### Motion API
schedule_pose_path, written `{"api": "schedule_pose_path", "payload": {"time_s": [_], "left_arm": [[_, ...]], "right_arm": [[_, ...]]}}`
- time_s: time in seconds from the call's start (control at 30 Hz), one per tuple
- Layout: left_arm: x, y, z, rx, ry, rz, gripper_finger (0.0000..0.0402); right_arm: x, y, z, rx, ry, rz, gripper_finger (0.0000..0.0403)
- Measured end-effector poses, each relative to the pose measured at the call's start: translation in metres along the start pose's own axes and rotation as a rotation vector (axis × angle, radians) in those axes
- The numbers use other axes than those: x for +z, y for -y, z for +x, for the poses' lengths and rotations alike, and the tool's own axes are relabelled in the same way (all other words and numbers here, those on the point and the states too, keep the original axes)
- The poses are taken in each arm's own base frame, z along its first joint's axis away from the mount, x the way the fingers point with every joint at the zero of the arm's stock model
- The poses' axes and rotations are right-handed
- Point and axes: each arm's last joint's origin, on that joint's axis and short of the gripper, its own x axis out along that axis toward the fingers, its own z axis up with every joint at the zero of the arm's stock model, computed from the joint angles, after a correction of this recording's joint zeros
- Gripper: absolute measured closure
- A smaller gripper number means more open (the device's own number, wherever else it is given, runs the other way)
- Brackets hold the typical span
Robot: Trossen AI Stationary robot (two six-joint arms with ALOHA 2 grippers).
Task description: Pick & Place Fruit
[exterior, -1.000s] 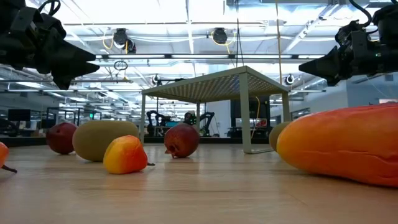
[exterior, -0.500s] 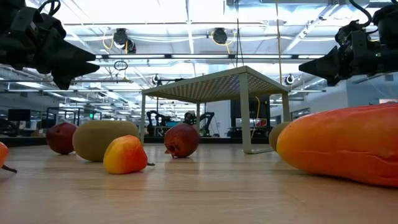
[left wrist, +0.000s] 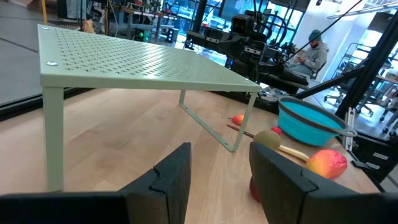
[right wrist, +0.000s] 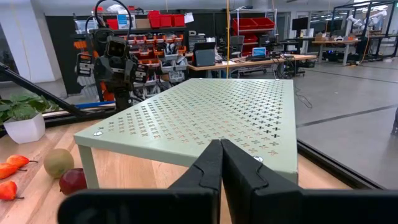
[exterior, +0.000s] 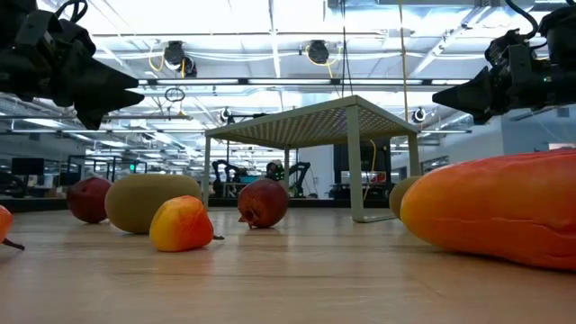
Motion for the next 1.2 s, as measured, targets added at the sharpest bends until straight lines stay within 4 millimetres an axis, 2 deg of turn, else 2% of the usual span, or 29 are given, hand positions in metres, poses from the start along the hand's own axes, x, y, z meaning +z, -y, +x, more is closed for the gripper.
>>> {"api": "schedule_pose_path", "payload": {"time_s": [0.3,0.53,0.83,1.0,1.2], "left_arm": [[0.000,0.000,0.000,0.000,0.001,0.001,0.0240],[0.000,0.000,0.000,0.000,0.000,0.000,0.0240],[0.002,0.001,0.000,-0.007,0.022,-0.011,0.0240],[0.006,0.002,0.000,-0.019,0.062,-0.024,0.0240],[0.007,0.002,0.000,-0.022,0.071,-0.027,0.0240]], "right_arm": [[0.001,0.000,0.000,-0.002,0.006,-0.001,0.0403],[0.006,-0.001,0.000,0.009,0.073,-0.008,0.0403],[0.016,0.000,-0.001,-0.019,0.183,0.197,0.0403],[0.026,-0.001,-0.004,0.036,0.284,0.394,0.0403],[0.031,-0.006,-0.005,0.165,0.300,0.308,0.0403]]}}
